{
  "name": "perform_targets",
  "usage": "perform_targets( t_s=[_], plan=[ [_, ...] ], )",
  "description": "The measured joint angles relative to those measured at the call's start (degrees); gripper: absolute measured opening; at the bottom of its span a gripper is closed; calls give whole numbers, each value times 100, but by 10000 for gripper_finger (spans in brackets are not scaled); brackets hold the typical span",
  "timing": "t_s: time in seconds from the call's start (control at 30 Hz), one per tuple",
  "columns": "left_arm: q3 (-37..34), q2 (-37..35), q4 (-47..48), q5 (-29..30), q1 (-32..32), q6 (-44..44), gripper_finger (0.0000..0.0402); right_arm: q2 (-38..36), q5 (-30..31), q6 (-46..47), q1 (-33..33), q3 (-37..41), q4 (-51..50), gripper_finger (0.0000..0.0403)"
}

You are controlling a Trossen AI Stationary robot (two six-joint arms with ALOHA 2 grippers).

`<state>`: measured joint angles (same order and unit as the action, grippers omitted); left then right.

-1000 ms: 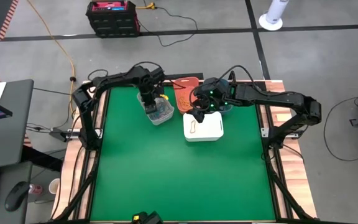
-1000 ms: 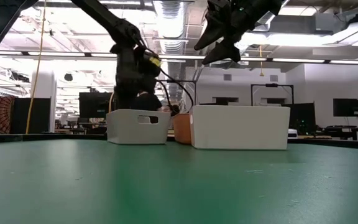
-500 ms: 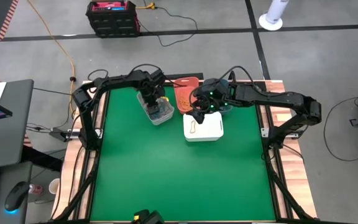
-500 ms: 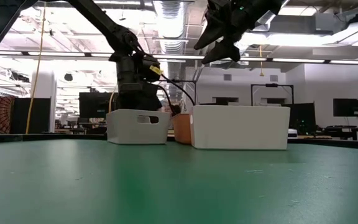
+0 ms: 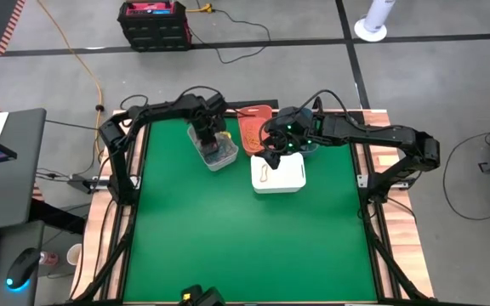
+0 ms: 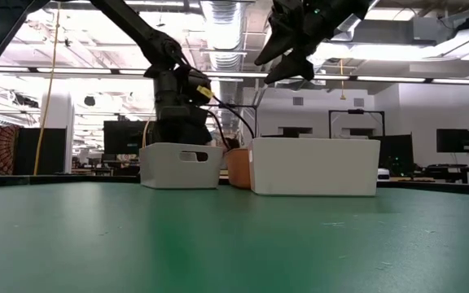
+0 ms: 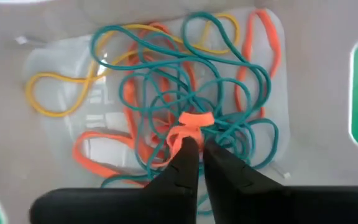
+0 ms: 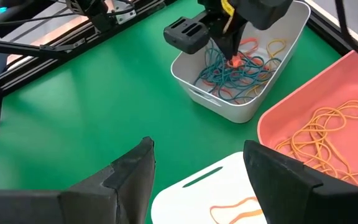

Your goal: Sort rubber bands into baskets

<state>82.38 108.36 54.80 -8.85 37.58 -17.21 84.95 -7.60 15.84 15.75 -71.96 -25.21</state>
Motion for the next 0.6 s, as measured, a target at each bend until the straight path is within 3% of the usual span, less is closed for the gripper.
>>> perform_targets(
  t_s=[0.17,0.37,0.6],
  plan=[
    [305,-2,303,443,0,70,64,0,-4,-136,0,0,-11,269],
    [541,7,276,471,-85,-72,111,0,-7,-332,0,0,-9,269],
    [431,296,-149,577,-234,-436,130,0,-146,-433,-14,0,-154,269]
  ],
)
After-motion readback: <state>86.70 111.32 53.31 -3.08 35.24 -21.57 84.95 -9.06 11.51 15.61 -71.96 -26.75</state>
